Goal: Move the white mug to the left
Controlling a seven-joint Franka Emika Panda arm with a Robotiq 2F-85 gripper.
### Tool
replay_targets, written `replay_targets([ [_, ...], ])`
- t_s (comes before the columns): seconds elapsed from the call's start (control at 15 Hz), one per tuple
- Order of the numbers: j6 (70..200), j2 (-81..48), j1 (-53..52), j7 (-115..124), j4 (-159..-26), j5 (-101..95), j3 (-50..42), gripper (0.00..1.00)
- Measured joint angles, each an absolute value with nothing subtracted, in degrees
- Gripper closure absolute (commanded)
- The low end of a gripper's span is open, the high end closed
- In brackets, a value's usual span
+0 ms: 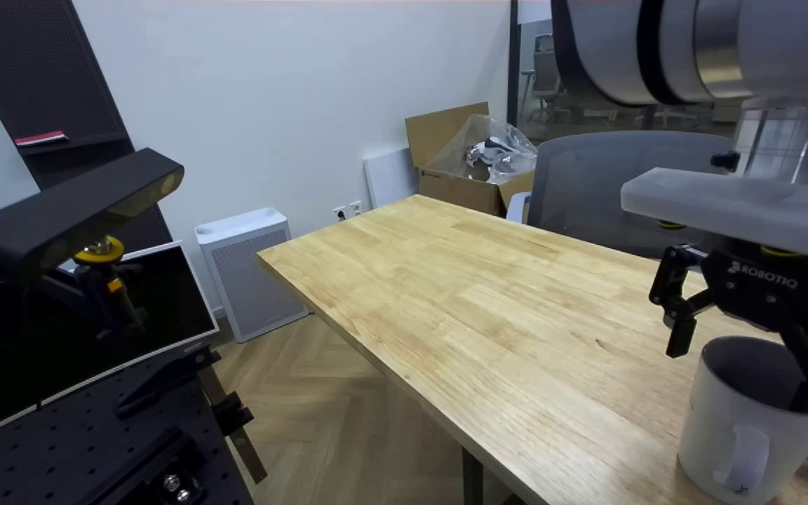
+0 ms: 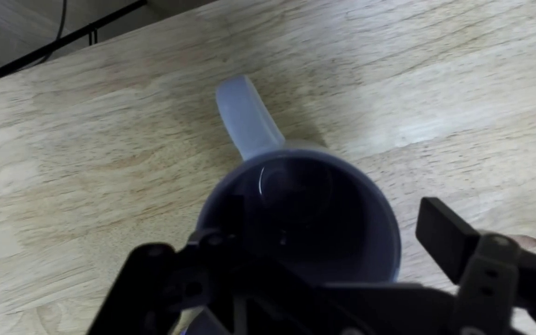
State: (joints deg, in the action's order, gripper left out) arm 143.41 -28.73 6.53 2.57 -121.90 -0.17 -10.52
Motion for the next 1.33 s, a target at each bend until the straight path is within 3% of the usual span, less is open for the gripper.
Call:
replay_targets([
  [0.6,143.4,-29.0,6.5,2.8,-121.2,-0.2,-10.9,0.98],
  [1.33,141.4,-28.5,6.7,3.7,-120.2,-0.1,-11.0,0.98],
])
